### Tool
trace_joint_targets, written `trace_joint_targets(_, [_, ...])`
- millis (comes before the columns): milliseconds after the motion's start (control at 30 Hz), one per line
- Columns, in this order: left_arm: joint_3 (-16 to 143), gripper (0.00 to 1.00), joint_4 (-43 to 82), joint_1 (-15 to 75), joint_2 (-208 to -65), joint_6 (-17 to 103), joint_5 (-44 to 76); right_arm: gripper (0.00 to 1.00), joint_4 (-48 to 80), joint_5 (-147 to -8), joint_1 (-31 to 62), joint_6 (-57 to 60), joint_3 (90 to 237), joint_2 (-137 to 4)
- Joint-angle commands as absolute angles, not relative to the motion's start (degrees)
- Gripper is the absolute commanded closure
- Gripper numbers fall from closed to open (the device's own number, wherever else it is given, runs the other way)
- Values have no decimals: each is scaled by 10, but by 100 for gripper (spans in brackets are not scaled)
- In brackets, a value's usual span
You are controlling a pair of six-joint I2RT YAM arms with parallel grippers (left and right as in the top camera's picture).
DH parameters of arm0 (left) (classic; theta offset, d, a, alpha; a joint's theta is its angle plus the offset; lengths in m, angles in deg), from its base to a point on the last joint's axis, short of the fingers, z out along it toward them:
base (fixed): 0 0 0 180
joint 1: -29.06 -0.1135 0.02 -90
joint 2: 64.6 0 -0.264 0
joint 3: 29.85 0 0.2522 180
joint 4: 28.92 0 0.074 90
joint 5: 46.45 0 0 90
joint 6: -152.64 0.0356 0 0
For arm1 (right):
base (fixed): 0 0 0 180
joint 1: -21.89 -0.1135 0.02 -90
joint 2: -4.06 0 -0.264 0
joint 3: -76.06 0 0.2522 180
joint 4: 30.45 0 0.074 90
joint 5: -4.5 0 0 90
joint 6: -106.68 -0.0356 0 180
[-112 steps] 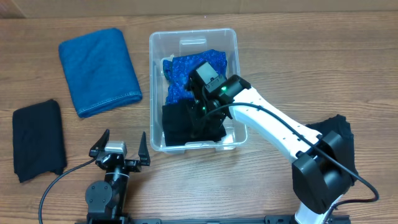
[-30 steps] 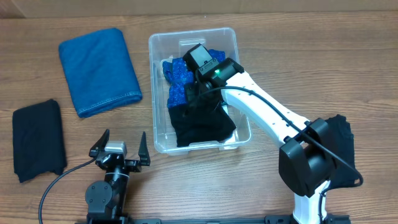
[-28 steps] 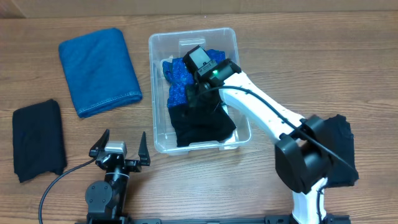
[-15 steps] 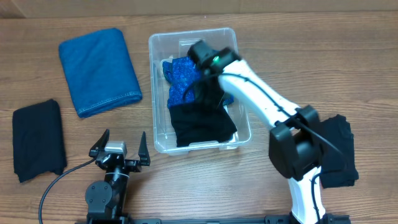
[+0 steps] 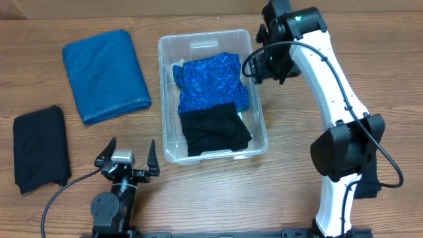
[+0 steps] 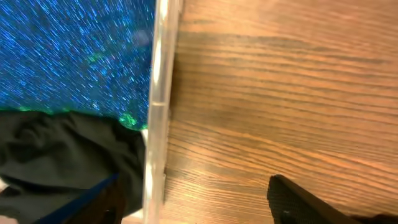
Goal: Pack container
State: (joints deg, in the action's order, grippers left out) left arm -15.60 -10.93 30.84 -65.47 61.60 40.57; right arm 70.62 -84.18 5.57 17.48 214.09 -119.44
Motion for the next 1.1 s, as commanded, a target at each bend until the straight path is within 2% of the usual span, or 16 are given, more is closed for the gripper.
trace_joint_targets(0, [-158,0,-110,309,-650,627,406,24,688,-801,55,217,2099,-1193])
trace_joint_targets(400, [-158,0,-110,309,-650,627,406,25,676,-753,54,227,2090,-1195])
trace_joint_targets(633, [-158,0,-110,309,-650,627,406,23,615,-753,51,196,2015,-1195])
trace_joint_targets(867, [-158,0,-110,309,-650,627,406,60,589,-771,51,164,2015,-1195])
trace_joint_targets(1067, [-158,0,-110,309,-650,627,406,75,577,-771,51,125,2015,-1195])
